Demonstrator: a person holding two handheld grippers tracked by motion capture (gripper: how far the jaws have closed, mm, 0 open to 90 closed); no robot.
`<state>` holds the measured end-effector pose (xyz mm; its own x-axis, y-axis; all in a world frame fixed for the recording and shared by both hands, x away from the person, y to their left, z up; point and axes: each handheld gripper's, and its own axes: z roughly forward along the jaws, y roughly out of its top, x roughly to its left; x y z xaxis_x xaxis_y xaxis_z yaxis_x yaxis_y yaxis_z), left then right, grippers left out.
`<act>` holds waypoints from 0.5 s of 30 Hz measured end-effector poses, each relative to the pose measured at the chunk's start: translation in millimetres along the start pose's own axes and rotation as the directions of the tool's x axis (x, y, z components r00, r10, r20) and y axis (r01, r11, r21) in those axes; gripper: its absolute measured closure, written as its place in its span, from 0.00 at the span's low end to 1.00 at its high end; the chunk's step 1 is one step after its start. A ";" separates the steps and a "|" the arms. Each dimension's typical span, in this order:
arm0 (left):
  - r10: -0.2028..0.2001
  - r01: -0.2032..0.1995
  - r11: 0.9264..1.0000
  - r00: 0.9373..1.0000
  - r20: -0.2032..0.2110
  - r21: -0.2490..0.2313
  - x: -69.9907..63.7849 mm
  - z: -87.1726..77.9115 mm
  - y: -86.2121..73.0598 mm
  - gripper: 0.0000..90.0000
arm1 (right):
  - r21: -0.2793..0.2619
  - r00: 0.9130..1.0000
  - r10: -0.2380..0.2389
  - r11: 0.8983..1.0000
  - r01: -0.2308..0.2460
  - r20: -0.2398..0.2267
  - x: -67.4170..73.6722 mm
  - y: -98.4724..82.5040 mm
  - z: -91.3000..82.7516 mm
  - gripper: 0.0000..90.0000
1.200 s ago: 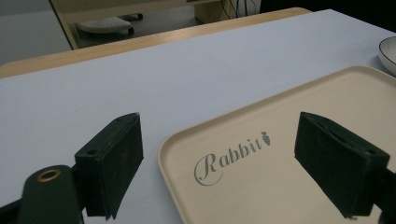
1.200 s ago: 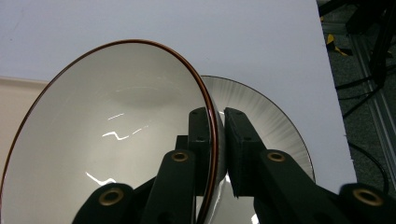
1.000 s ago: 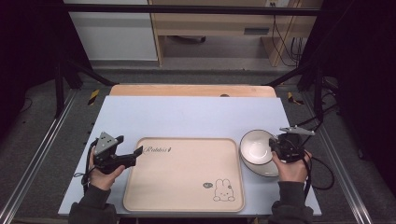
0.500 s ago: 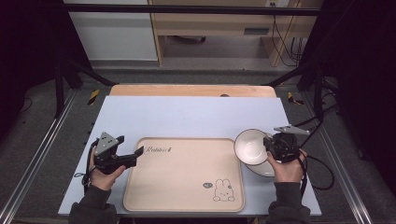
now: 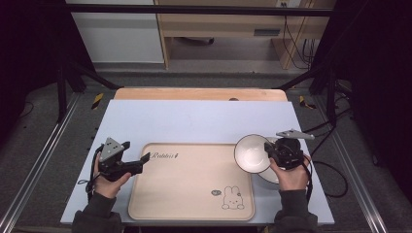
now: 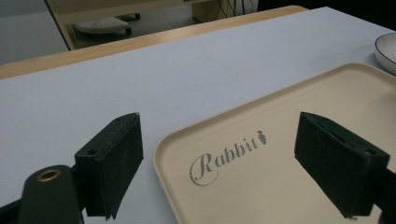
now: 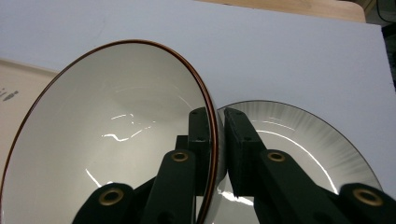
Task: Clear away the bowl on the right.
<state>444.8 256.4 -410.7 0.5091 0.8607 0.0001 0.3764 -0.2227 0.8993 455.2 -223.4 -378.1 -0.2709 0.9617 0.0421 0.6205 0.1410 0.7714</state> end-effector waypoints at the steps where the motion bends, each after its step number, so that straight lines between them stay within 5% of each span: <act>1: 0.001 -0.001 1.000 1.000 0.000 0.000 0.0 0.0 0.0 0.17 | -0.001 1.000 0.002 1.000 -0.002 -0.006 1.9 0.6 -0.1 0.90; 15: 0.005 -0.005 1.000 1.000 0.002 0.005 -0.6 0.5 -0.3 0.17 | -0.014 0.997 -0.050 0.999 0.049 -0.051 20.6 6.5 3.6 0.90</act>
<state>444.8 255.7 -411.1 0.5127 0.8585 0.0038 0.3773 -0.2293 0.8973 456.3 -201.8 -374.4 -0.3382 0.9404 0.0359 0.5965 0.1847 0.7811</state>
